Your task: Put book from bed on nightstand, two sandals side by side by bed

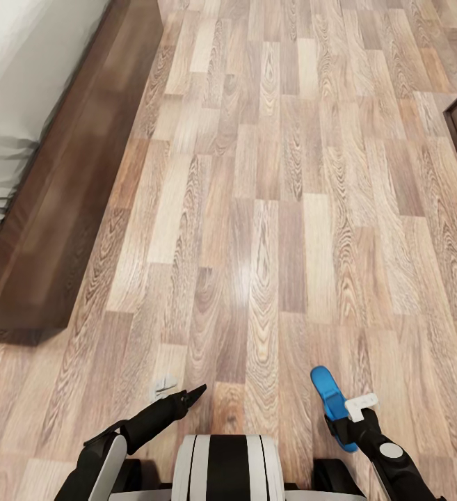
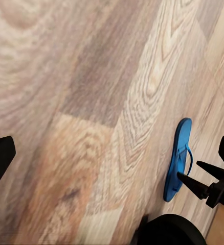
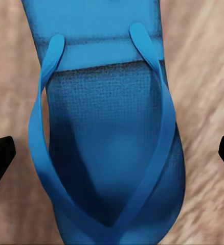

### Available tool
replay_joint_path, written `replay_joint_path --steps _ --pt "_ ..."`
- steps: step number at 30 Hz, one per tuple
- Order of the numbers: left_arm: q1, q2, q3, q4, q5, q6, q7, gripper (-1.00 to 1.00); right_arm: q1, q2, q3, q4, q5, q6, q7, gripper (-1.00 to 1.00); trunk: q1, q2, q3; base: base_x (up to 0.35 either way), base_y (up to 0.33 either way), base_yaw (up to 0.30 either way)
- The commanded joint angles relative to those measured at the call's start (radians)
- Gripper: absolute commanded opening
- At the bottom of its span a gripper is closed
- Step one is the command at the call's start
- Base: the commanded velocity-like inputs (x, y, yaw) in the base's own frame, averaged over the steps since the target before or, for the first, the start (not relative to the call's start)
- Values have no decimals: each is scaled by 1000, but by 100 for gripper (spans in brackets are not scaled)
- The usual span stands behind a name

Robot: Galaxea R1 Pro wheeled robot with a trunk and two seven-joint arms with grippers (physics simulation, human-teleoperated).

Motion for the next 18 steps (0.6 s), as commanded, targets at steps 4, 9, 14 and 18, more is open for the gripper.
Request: replay_joint_path --steps 4,9,14,18 --pt "0 -1 3 0 6 8 -3 100 0 1 -3 -2 11 4 8 100 0 0 0 33 6 0" --pt "0 -1 3 0 6 8 -3 100 0 1 -3 -2 11 4 8 100 0 0 0 6 1 0" --pt "0 -1 3 0 6 8 -3 100 0 1 -3 -2 12 4 8 100 0 0 0 1 0 0" --pt "0 -1 3 0 6 8 -3 100 0 1 -3 -2 12 4 8 100 0 0 0 33 68 0"
